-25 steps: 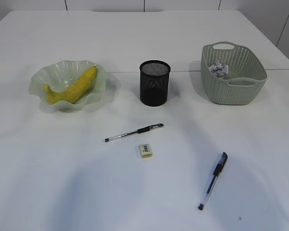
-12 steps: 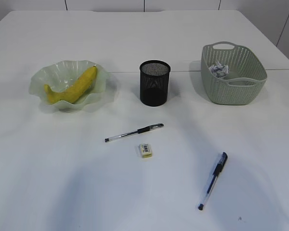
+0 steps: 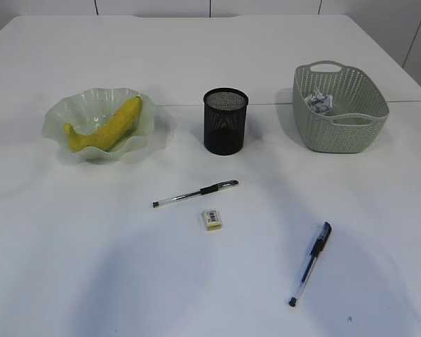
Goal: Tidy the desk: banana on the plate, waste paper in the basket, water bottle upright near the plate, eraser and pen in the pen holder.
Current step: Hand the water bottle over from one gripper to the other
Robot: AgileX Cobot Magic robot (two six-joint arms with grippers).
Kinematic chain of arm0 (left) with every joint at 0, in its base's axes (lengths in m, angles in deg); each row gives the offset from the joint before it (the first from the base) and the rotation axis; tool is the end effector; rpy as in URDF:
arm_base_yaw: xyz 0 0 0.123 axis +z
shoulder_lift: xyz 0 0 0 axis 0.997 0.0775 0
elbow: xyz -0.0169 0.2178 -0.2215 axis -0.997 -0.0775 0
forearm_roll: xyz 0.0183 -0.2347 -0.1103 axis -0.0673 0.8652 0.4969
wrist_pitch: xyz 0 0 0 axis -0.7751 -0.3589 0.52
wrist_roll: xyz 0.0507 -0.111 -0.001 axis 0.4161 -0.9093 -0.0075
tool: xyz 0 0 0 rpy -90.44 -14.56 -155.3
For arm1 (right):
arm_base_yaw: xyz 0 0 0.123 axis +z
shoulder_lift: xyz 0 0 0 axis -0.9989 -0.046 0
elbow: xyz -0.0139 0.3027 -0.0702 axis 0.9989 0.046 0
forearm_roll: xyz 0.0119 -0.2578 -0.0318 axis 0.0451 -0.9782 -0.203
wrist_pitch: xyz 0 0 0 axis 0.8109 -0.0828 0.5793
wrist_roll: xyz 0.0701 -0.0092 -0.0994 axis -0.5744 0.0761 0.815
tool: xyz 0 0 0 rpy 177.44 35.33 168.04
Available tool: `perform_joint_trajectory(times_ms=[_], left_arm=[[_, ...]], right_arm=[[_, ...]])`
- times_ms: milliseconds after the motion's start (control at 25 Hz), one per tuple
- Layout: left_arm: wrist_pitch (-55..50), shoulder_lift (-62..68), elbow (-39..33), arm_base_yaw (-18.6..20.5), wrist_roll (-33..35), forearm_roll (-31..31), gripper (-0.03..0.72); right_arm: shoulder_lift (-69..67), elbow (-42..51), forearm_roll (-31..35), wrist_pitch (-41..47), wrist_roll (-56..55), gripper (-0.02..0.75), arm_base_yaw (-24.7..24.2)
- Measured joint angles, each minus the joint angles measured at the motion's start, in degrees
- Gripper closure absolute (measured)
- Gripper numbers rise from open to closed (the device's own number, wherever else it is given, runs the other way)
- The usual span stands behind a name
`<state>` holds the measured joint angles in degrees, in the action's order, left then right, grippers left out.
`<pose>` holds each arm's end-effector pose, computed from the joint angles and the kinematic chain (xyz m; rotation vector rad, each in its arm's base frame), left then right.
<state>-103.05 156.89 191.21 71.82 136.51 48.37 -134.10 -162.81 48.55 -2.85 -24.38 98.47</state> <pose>0.3782 -0.2084 0.4483 0.9107 1.5562 -1.3363 0.4111 0.1984 0.4867 -0.9888 1.3985 1.2626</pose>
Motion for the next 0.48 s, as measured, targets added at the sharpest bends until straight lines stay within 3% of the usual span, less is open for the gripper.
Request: perform_joint_trajectory(times_ms=[480], left_arm=[[0.0,0.0,0.0,0.0,0.72,-0.23,0.263]], right_arm=[[0.0,0.0,-0.04,0.11,-0.64,0.391,0.0]])
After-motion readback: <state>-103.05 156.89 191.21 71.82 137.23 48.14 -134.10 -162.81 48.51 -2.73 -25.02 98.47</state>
